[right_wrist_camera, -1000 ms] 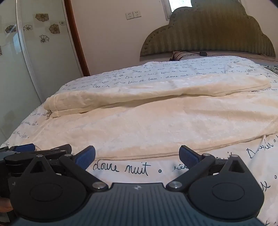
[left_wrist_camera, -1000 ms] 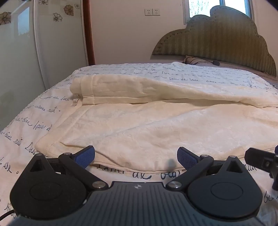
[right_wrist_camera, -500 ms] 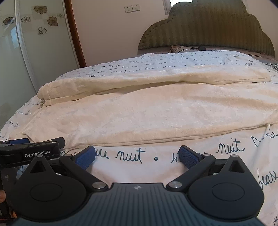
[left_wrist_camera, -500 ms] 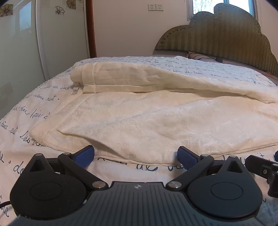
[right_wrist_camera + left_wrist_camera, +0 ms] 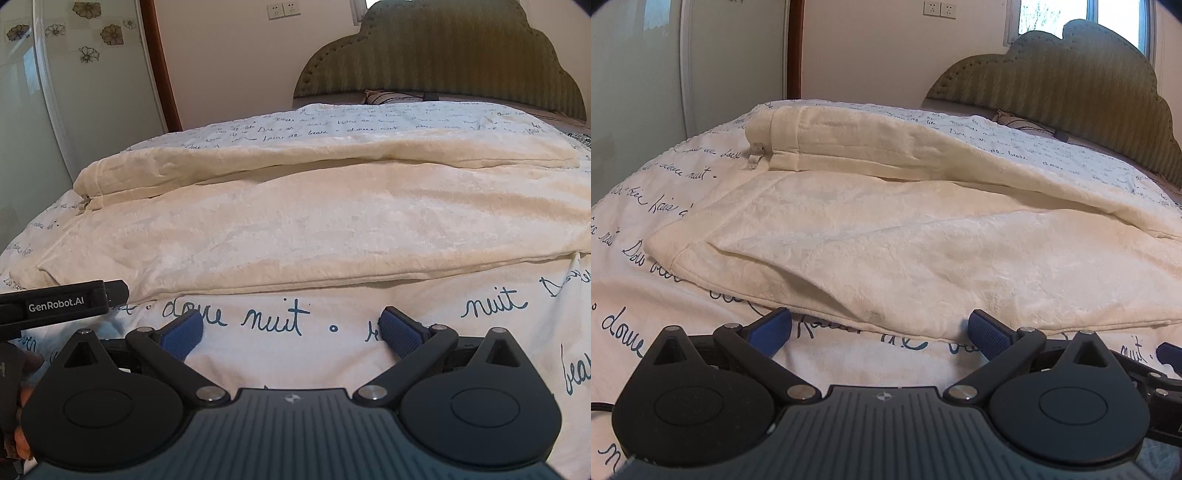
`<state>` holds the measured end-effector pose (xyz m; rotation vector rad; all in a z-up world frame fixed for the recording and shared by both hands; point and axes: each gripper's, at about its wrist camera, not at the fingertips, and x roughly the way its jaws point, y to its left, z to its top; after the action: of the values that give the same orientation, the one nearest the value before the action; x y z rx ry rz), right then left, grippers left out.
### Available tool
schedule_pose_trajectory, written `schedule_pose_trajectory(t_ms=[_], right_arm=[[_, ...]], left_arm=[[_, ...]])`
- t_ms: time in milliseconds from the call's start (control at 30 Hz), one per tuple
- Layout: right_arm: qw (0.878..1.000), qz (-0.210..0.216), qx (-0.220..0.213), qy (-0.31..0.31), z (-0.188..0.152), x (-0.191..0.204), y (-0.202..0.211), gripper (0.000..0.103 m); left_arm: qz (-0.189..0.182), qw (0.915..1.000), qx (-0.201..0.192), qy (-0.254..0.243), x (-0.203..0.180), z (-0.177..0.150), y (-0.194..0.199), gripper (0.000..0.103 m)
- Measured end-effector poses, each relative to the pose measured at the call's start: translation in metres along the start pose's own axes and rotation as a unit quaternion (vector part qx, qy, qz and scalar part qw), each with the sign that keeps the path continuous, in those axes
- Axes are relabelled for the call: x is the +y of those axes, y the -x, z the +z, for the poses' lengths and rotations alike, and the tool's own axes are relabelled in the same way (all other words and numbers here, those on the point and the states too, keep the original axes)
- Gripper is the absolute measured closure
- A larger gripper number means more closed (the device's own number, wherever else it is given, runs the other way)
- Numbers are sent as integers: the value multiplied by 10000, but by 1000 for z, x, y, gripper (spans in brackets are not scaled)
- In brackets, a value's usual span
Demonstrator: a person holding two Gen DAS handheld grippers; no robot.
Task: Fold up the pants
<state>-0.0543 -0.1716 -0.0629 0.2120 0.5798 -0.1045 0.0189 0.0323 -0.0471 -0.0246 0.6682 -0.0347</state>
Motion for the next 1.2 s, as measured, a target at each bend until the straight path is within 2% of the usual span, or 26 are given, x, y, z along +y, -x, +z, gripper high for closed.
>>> schedule_pose_trajectory(t_ms=[333, 1200], right_arm=[[9996, -164, 0, 233, -4, 8, -3, 0], [9998, -103, -38, 170, -5, 5, -3, 0]], left_arm=[[6, 10000, -8, -7, -1, -1, 1, 0], [12, 10000, -15, -18, -1, -1, 1, 0]])
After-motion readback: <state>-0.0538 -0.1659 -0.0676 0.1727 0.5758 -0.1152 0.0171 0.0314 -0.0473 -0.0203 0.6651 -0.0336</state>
